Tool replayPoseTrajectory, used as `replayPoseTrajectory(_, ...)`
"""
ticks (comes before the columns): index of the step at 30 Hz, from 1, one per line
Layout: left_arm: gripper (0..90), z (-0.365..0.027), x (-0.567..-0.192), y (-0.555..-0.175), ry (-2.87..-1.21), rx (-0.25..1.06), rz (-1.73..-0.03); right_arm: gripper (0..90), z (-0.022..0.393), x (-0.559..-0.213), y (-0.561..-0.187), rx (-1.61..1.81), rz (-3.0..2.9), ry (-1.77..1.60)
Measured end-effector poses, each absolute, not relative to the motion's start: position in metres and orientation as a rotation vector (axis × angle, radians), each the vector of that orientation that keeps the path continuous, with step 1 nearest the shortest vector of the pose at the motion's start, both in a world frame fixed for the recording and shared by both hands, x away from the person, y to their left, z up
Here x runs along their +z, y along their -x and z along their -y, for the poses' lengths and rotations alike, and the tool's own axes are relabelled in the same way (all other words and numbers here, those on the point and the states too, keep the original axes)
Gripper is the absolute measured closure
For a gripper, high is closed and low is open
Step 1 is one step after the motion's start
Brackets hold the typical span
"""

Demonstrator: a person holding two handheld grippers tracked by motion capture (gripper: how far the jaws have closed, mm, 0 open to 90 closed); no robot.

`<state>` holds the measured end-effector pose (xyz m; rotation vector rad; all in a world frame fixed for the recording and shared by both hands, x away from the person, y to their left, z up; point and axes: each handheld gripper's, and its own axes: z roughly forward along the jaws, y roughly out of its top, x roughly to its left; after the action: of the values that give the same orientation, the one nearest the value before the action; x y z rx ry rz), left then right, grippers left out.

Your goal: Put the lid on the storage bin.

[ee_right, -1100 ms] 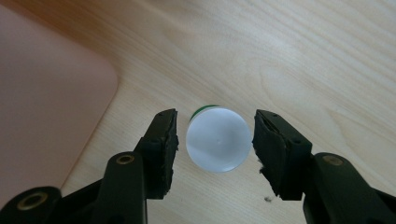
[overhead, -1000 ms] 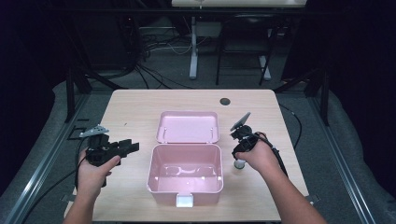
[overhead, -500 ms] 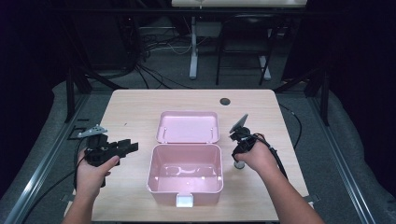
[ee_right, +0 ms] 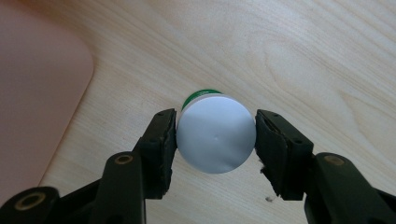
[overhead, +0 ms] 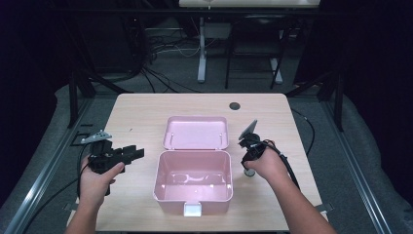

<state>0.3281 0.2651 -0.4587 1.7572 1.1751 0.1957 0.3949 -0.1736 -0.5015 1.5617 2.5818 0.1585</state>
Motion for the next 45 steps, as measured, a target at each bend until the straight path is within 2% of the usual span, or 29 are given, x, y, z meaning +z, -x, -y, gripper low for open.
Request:
replayPoseTrajectory(31, 51.6, -0.267, -0.460, -0.329, -1.747, 0.193, -1.187, 49.8, 0.178, -0.516, -0.397, 0.192, -2.573, -1.637)
replayPoseTrajectory(45, 51.6, -0.266, -0.460, -0.328, -1.746, 0.191, -1.184, 50.0, 0.180, -0.510, -0.395, 0.172, -2.586, -1.601)
